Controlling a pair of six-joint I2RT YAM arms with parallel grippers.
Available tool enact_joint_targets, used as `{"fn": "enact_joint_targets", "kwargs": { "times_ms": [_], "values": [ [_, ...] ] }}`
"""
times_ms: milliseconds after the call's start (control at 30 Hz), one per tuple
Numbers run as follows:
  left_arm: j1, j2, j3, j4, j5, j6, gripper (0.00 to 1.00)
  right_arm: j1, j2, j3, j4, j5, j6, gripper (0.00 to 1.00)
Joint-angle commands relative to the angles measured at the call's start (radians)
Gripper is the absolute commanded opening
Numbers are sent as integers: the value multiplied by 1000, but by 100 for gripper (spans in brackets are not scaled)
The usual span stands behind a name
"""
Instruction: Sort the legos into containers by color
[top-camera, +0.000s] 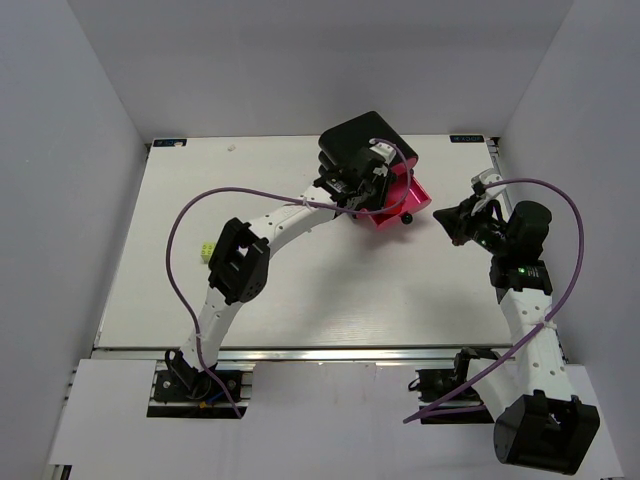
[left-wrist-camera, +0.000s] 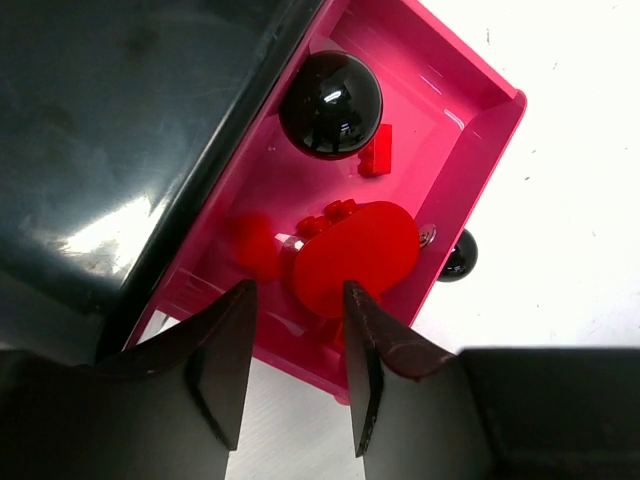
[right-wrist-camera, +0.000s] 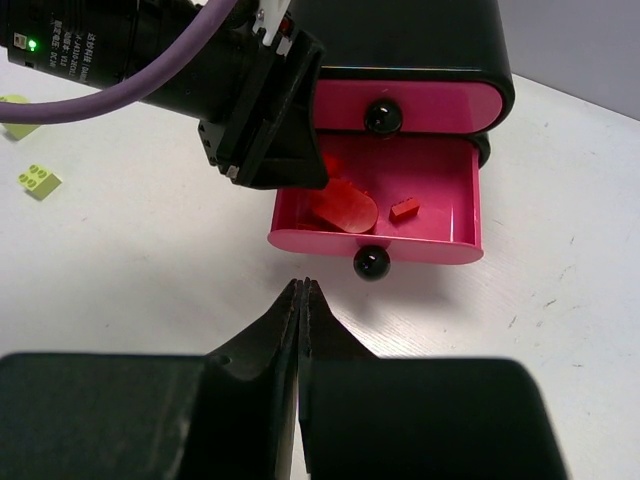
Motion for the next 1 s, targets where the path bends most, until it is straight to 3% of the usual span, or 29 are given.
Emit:
{"fn": "enact_joint_targets", "kwargs": {
  "times_ms": [0,133,233,267,300,433,467,500,533,567,600,667,733,800,967],
  "values": [
    [10,-51,37,-16,-20,4,50,-6,-2,-2,43,-28,7,0],
    [1,-90,18,1,26,-4,47,-7,6,-4,37,-60,-8,3],
    [1,-162,-18,35,74,-10,23,-7,17,-4,34,-83,-13,5],
    [1,-212,-51,46,80,-10,7,-7,21,-2,32,-80,-13,5],
    [1,-243,-74,47,92,-11,0,-6,34,-1,29,-69,-12,1],
    [1,-473,-298,79,149,24,0,0,69,6,29,46,22,0],
    [15,-534,-377,120,177,30,0,2,81,10,29,108,37,0],
    [24,-681,-550,142,175,33,0,9,113,25,17,148,45,0],
    [33,-755,-631,156,125,47,2,14,132,39,8,190,57,0],
    [33,-825,-704,161,65,65,11,17,155,51,-3,230,68,0],
    [33,-955,-831,152,19,90,33,39,202,61,-9,306,91,0],
    [33,-1065,-927,92,-141,99,55,65,248,88,-9,427,134,0],
    [33,-1198,-1037,51,-209,140,69,92,320,119,-4,503,183,0],
    [33,-1277,-1104,7,-288,159,75,109,406,151,-7,612,220,0],
    [33,-1507,-1288,33,-314,168,80,186,614,292,-64,686,249,0]
  ]
}}
